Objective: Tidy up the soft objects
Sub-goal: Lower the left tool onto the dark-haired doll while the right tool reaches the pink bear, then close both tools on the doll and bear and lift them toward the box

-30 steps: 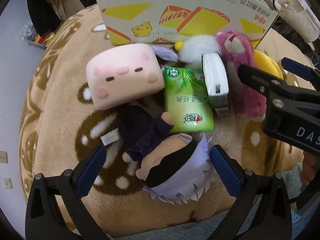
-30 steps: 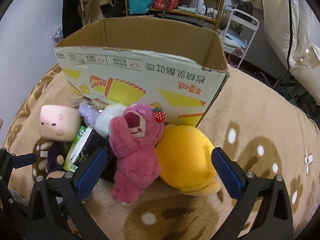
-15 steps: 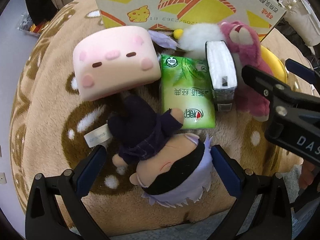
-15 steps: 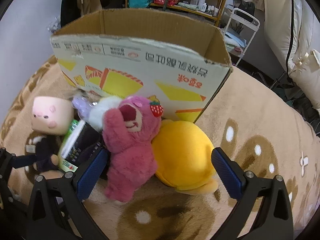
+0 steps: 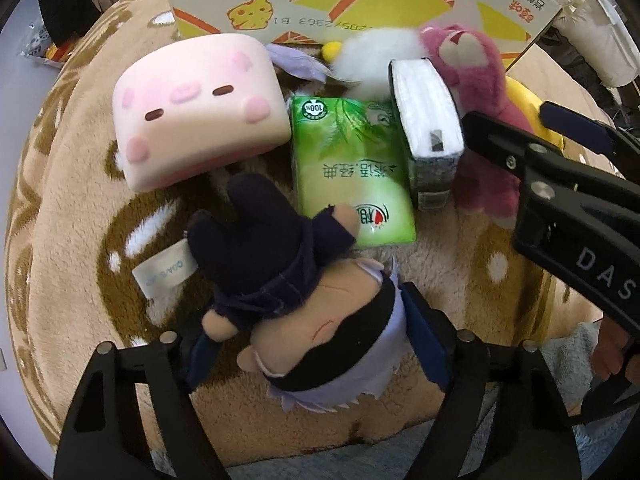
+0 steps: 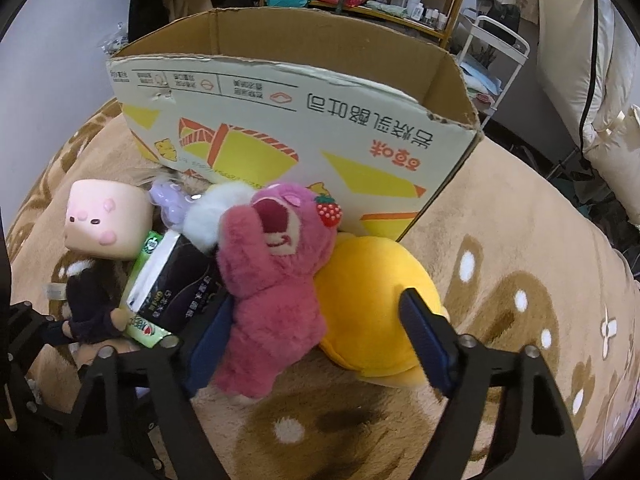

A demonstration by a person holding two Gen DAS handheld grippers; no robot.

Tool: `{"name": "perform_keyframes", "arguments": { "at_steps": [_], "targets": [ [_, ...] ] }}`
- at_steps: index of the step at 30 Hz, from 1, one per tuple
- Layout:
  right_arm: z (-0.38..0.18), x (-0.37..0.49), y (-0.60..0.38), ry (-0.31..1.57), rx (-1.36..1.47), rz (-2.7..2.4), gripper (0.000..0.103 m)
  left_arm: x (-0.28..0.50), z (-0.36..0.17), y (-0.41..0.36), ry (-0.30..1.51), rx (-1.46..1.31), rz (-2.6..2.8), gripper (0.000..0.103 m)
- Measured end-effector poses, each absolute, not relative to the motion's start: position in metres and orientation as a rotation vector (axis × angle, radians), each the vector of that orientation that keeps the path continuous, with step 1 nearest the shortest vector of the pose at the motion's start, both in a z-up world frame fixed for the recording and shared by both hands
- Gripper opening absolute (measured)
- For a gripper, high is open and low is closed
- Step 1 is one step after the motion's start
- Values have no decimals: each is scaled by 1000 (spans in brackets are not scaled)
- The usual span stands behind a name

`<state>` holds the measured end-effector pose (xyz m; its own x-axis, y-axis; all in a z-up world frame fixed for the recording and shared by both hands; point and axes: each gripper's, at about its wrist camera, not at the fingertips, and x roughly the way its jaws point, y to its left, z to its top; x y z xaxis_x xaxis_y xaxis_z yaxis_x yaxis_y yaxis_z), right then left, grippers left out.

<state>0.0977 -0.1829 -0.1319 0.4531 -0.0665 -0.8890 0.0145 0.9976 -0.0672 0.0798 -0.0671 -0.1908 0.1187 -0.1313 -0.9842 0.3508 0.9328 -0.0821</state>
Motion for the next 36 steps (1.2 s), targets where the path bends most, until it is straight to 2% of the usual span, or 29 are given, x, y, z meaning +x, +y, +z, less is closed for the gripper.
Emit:
{"name": "perform_keyframes", "arguments": {
  "at_steps": [3, 7, 13, 23, 36],
  "targets": [
    [-133, 98, -183, 1110, -20, -26, 70, 75, -185, -67, 1407, 178, -357, 74],
    [-137, 98, -188, 1156, 101, 38, 44, 69, -176, -69, 1383, 211, -339, 71],
    [-133, 93, -184, 1149, 73, 32, 39, 66, -165, -63, 1388, 202, -313, 69],
    [-111, 76, -196, 1115, 99, 2, 38, 64, -150, -47, 1357, 169, -244, 69],
    [-62, 43, -211, 961, 194, 12, 38, 35, -93, -26, 1160, 151, -187, 69]
  ]
}}
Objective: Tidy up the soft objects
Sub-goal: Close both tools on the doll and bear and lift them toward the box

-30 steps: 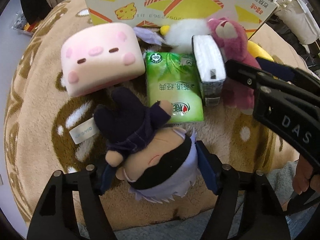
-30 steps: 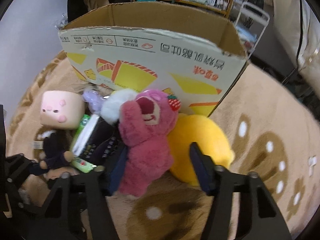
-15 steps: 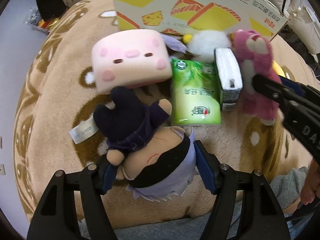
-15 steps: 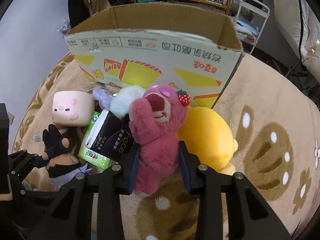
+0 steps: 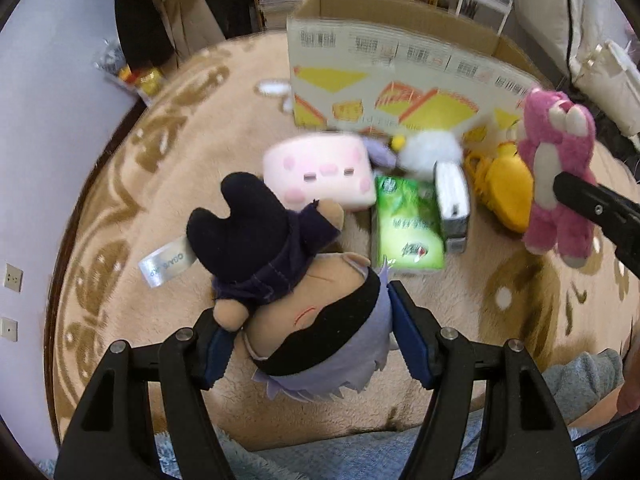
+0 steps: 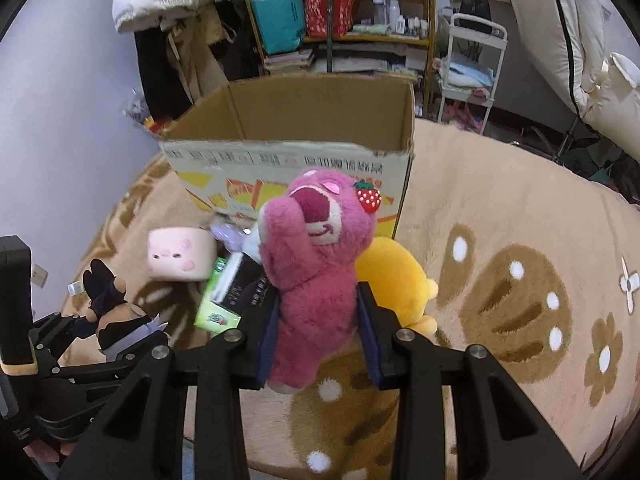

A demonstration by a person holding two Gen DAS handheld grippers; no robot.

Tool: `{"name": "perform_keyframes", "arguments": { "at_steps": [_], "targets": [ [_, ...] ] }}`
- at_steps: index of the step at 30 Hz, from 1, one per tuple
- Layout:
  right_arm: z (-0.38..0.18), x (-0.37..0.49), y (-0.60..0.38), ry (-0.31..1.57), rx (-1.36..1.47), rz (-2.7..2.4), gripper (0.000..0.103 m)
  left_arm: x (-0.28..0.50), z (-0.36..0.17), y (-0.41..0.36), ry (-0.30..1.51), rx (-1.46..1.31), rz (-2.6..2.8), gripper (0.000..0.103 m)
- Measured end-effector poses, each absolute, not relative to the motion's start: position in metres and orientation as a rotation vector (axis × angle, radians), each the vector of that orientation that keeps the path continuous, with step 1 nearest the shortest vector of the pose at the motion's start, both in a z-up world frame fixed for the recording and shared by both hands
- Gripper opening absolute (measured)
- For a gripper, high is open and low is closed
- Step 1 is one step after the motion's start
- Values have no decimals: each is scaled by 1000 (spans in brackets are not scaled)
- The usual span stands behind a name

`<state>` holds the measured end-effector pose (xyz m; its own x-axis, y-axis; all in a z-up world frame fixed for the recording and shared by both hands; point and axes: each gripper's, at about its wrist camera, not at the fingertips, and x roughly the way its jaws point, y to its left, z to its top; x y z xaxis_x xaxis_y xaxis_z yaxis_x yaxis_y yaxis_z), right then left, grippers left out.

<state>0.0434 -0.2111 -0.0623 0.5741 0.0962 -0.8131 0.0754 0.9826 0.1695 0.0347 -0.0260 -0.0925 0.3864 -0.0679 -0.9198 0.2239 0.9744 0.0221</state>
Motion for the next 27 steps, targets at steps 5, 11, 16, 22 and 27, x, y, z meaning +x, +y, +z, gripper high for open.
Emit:
{"name": "perform_keyframes", "arguments": {
  "at_steps": [5, 11, 16, 22, 27],
  "targets": [
    [-47, 34, -211, 880, 187, -2, 38, 20, -59, -30, 1021, 132, -197, 70],
    [-24, 20, -204, 774, 152, 6, 38, 10, -33, -20, 852, 96, -198, 70],
    [-8, 13, -196, 688, 112, 15, 38, 5, -11, -16, 742, 85, -209, 70],
    [11, 12, -195, 596, 109, 15, 38, 4, 13, -18, 628, 107, -221, 70],
    [22, 15, -203, 558, 147, 12, 38, 11, 29, -21, 552, 108, -222, 70]
  ]
}}
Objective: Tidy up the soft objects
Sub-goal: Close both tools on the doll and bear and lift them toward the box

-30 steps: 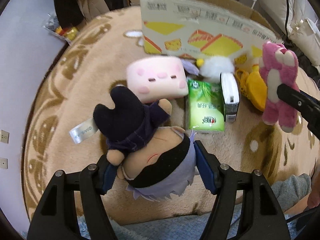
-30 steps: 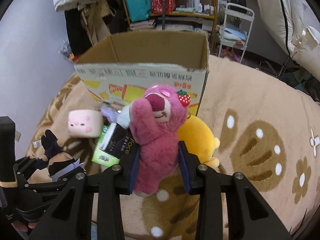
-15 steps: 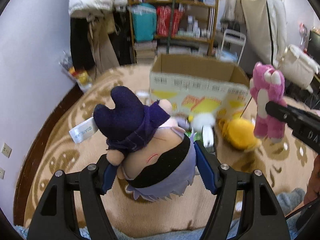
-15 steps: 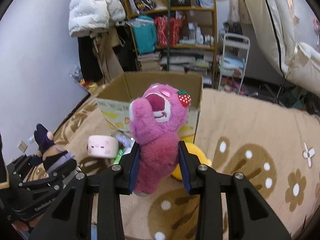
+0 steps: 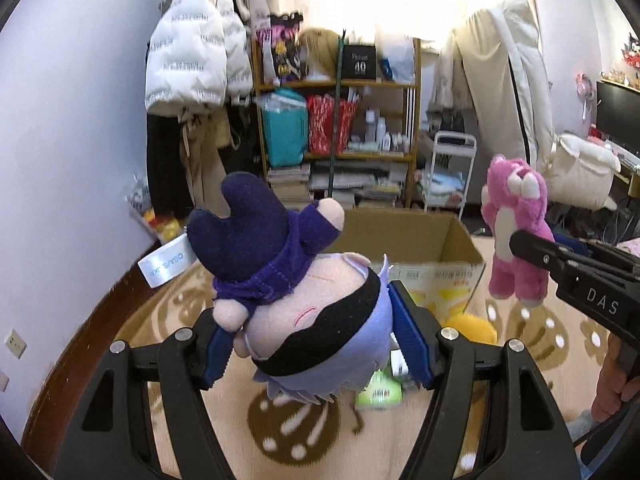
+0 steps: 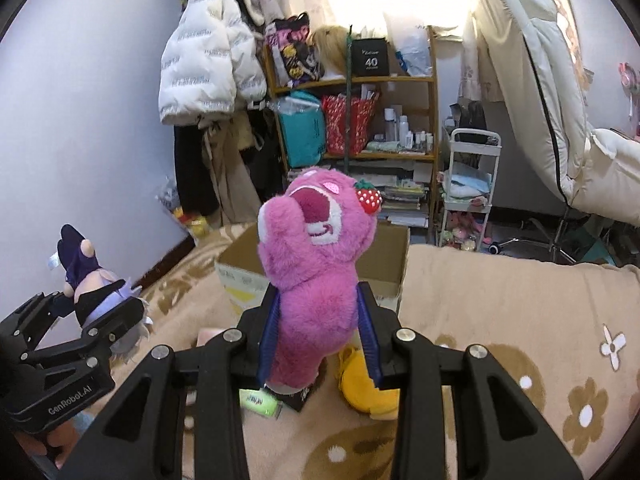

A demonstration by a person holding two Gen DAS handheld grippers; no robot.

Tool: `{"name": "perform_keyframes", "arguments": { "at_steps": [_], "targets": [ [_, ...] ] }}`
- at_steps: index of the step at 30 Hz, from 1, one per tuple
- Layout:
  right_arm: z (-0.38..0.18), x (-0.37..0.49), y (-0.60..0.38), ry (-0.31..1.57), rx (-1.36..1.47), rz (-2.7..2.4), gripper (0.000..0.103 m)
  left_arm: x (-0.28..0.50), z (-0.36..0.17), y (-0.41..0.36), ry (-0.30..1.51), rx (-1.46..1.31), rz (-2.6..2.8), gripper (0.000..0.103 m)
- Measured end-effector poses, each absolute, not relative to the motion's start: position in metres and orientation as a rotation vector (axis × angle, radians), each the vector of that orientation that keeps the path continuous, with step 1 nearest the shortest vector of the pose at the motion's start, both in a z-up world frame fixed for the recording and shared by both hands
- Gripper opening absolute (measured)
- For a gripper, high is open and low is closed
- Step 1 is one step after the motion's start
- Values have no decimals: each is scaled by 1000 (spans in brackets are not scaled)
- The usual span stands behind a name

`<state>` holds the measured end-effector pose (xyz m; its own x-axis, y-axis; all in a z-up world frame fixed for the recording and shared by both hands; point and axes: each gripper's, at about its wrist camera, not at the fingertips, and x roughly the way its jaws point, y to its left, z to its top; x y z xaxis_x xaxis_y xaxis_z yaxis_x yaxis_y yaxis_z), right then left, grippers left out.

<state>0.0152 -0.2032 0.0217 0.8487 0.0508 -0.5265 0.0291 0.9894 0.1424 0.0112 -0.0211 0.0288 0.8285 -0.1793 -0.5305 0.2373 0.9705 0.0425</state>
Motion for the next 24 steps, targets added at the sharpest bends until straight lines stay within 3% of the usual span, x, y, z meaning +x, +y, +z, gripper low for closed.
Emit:
{"name": "perform_keyframes", "arguments": {
  "at_steps": [24],
  "targets": [
    [28, 75, -222, 448, 36, -69, 39, 93, 64, -57, 395, 147, -246, 70]
  ]
}}
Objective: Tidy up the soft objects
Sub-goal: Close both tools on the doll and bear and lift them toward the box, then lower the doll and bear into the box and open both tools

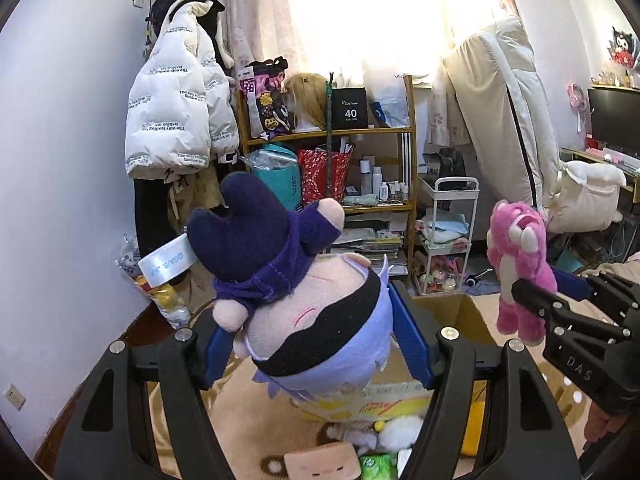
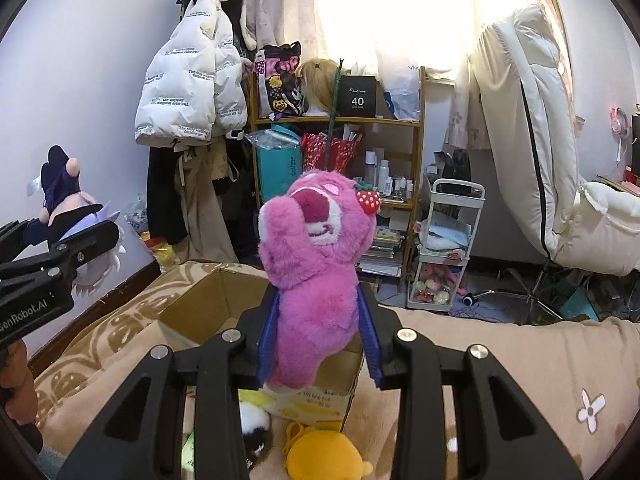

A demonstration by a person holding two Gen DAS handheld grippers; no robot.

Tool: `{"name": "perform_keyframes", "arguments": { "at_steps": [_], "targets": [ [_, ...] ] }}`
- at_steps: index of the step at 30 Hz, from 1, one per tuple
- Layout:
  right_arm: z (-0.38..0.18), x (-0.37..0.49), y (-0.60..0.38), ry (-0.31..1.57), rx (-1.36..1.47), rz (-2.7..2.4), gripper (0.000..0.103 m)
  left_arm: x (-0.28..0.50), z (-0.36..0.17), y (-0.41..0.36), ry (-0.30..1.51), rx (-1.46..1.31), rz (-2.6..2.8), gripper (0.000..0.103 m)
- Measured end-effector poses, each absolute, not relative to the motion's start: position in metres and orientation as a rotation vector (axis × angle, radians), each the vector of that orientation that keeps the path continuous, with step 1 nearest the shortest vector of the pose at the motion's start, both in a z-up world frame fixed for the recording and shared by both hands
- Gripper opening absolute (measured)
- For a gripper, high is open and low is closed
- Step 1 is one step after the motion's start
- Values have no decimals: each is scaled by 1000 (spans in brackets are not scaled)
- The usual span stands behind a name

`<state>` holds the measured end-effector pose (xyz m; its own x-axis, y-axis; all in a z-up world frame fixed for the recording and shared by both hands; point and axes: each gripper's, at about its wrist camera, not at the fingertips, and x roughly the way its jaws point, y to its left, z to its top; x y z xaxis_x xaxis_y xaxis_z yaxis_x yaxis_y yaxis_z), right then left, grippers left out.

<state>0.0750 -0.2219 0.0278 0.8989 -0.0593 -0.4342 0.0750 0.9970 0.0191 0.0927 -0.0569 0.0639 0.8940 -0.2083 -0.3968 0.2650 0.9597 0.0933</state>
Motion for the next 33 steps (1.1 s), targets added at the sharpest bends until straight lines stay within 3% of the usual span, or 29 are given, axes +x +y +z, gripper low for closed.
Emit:
{"name": "perform_keyframes", "arguments": {
  "at_steps": [8, 33],
  "targets": [
    [15, 94, -220, 455, 35, -67, 39, 116, 48, -68, 402, 153, -252, 70],
    [-39, 130, -238, 623, 155, -87, 40, 178, -28, -88, 654, 122, -364, 75]
  ]
}}
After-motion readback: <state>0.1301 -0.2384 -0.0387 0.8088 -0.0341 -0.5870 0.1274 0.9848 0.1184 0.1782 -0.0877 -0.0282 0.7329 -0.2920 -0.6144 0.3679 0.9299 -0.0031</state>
